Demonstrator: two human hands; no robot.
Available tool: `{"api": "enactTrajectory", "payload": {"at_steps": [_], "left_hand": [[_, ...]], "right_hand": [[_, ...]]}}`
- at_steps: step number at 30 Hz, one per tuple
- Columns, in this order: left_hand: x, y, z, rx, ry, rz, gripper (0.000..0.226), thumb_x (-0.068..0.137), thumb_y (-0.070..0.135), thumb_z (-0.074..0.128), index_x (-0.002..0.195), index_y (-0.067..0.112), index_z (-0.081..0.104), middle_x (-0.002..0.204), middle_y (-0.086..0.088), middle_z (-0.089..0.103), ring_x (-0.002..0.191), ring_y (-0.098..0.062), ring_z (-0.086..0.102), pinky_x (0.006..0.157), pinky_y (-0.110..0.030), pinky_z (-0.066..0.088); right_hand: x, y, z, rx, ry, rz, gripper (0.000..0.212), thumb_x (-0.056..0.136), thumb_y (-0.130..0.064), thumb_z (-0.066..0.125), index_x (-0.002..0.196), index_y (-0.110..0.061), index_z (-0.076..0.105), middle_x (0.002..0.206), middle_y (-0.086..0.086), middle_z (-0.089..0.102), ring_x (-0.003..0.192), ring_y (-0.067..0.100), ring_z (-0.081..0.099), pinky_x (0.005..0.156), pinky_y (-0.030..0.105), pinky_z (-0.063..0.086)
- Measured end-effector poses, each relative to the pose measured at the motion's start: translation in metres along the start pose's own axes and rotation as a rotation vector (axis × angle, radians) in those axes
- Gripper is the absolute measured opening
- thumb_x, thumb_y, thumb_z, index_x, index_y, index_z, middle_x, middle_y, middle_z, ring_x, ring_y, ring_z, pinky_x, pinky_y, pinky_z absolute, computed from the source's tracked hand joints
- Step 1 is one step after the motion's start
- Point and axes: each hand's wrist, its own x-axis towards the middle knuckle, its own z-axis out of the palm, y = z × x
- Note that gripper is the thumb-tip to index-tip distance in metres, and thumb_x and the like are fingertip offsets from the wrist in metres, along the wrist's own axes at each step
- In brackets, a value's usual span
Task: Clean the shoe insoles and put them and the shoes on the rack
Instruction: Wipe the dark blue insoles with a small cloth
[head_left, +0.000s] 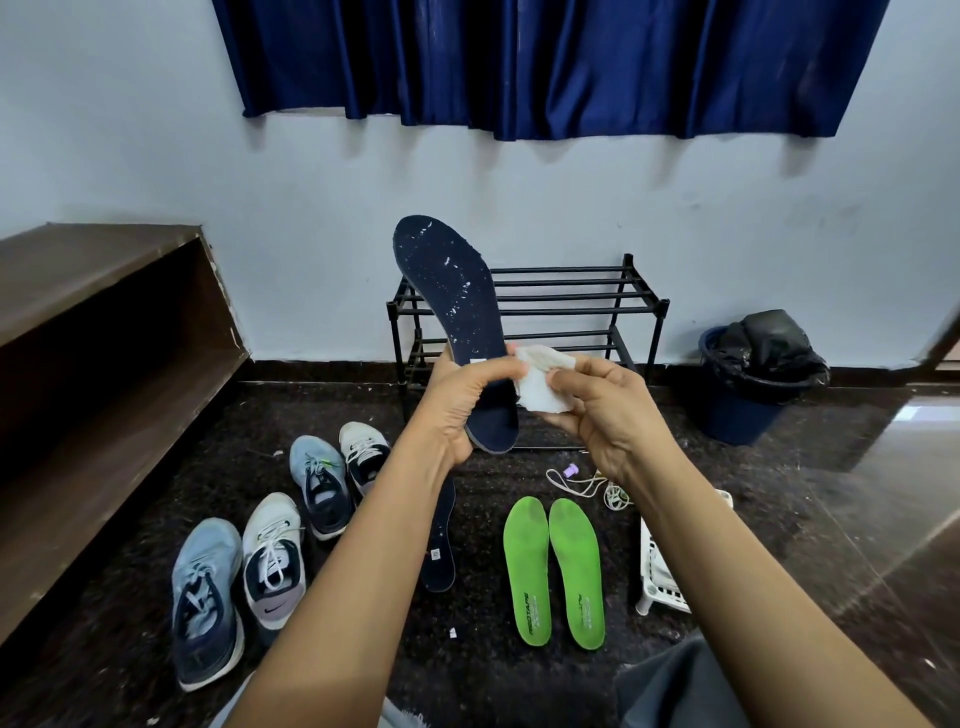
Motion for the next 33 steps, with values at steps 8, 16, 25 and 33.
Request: {"api": "enactTrajectory", "payload": {"at_steps": [8,16,25,33], "left_hand": [[0.003,-0.005,0.001,0.113,0.023,0.055,0.048,0.06,-0.017,0.072,0.102,0.003,0.062,0.08,-0.007,0.066,0.074,-0.02,0.064,0.072,-0.034,0.055],[0.001,0.002,0.001,0.028,0.085,0.085,0.031,0.077,-0.017,0.06,0.098,0.005,0.063,0.082,-0.001,0.069,0.068,-0.01,0.067,0.066,-0.024,0.055],[0.001,0.007,0.002,-0.241,0.047,-0.058,0.035,0.097,0.037,0.049,0.101,0.005,0.064,0.081,-0.007,0.068,0.065,-0.019,0.066,0.065,-0.031,0.058],[0.0,0.013,-0.002,-0.444,-0.082,-0.06,0.06,0.098,0.058,0.034,0.091,0.007,0.065,0.085,-0.01,0.065,0.072,-0.022,0.062,0.07,-0.035,0.049]], "right_hand": [[0.001,0.001,-0.003,-0.001,-0.034,0.005,0.015,0.091,0.007,0.052,0.083,-0.004,0.06,0.079,0.01,0.068,0.066,0.02,0.07,0.059,0.032,0.059],[0.001,-0.006,0.002,0.047,-0.09,0.044,0.02,0.084,0.006,0.046,0.078,0.008,0.066,0.079,0.014,0.071,0.07,0.018,0.069,0.076,0.027,0.056],[0.004,0.008,-0.005,-0.32,0.141,-0.344,0.028,0.068,-0.001,0.077,0.088,-0.016,0.066,0.084,0.006,0.07,0.071,0.019,0.066,0.064,0.03,0.056],[-0.008,0.029,0.01,-1.1,0.052,-1.153,0.015,0.079,-0.003,0.058,0.087,-0.009,0.069,0.084,0.002,0.068,0.082,0.024,0.061,0.071,0.035,0.05]]}}
